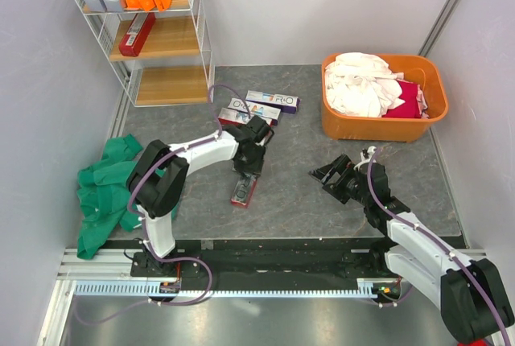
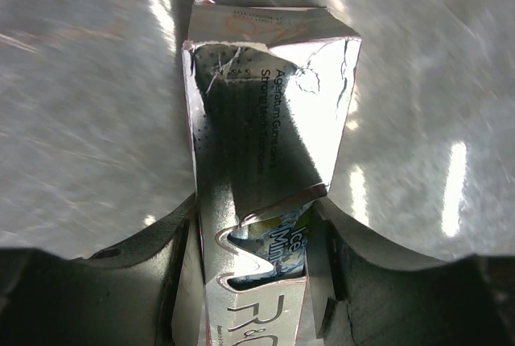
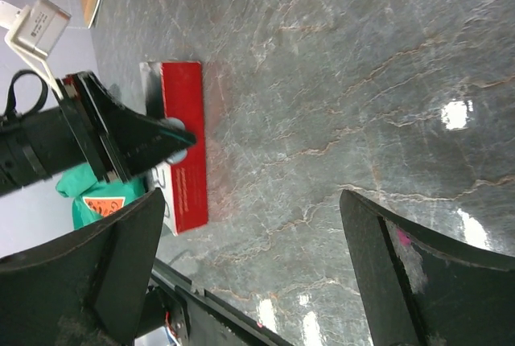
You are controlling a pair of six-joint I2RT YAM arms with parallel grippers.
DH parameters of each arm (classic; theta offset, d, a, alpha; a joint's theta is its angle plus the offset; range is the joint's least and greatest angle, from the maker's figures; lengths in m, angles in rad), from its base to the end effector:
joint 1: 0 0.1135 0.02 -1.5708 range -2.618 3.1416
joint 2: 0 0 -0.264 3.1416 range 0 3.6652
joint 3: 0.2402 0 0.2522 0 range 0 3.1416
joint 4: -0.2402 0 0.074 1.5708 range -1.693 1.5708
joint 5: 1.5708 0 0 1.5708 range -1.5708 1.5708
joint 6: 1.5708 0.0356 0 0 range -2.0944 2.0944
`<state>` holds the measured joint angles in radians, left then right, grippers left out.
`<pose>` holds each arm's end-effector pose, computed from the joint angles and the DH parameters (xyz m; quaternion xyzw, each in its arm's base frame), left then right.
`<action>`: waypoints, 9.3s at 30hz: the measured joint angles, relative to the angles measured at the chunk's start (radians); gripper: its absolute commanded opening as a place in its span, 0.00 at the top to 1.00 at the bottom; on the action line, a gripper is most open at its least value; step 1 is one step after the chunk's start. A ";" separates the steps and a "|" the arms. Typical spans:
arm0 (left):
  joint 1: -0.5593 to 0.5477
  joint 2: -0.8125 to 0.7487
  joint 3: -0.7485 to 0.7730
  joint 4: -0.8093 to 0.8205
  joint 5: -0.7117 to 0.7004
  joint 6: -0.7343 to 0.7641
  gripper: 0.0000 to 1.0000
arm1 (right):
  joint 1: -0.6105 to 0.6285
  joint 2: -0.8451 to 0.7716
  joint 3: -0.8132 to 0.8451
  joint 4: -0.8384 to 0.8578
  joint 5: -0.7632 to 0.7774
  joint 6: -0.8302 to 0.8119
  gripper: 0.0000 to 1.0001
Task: Place and organize the toothpastes onto the shelf
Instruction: Pick up the toothpaste from the center of the board, then place the toothpaste on the shelf.
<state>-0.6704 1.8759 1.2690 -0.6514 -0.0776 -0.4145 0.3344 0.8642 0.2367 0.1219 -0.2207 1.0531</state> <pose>0.2904 -0.2267 0.1707 0.1200 0.9798 -0.0475 0.1530 0.1649 0.0655 0.1664 0.2488 0.8212 0.3957 0.3274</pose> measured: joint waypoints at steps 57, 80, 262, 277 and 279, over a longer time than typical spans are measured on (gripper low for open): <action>-0.425 -0.073 0.156 0.094 0.044 0.010 0.00 | -0.011 0.058 -0.084 0.391 -0.196 0.072 0.75; 0.089 -0.473 -0.541 0.884 0.616 -0.440 0.00 | -0.006 -0.042 -0.007 0.254 -0.183 0.050 0.75; 0.972 0.063 0.272 0.924 0.626 -1.082 0.70 | -0.012 -0.203 0.202 -0.095 0.094 0.050 0.02; 0.977 0.101 0.347 0.986 0.651 -1.077 0.00 | -0.014 -0.203 0.201 -0.098 0.094 0.049 0.02; 0.978 0.084 0.347 0.937 0.661 -1.036 0.00 | -0.014 -0.203 0.201 -0.100 0.094 0.049 0.02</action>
<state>0.3073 1.9598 1.6157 0.2859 0.5831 -1.4502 0.3199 0.6609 0.4377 0.0223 -0.1268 1.1023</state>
